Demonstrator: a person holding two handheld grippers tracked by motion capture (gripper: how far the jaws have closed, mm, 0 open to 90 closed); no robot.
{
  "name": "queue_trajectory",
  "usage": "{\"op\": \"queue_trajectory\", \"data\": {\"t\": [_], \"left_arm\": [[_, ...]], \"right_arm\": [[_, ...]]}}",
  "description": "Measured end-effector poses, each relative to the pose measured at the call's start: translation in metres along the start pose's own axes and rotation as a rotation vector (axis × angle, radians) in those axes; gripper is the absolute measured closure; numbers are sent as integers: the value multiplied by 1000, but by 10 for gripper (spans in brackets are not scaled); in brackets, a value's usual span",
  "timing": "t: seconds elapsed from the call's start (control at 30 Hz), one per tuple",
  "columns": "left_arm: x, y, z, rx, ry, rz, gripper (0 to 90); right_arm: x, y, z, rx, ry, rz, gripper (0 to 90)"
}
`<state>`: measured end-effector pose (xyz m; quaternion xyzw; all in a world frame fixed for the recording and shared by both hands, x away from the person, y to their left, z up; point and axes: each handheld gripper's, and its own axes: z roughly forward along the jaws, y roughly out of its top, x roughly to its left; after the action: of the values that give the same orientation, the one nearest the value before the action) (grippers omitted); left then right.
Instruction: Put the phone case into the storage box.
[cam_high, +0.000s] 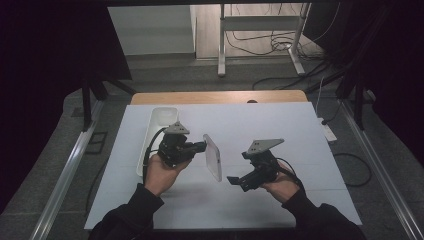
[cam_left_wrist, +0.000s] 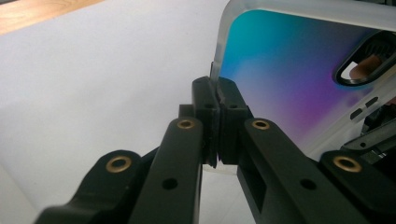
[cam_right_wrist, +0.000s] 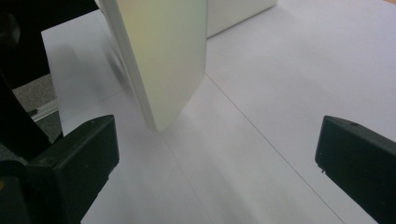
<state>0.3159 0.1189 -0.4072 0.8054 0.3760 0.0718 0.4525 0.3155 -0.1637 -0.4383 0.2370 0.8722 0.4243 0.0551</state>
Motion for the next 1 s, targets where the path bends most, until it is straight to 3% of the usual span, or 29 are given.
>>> {"op": "queue_trajectory", "data": {"t": [0.77,1.0], "left_arm": [[13,2,-17,-20,41,-10,883],[17,5,-24,-26,54,-12,883]], "right_arm": [[1,-19,-21,12,-71,-20,0],[0,-25,-30,-5,-93,0,0]]}}
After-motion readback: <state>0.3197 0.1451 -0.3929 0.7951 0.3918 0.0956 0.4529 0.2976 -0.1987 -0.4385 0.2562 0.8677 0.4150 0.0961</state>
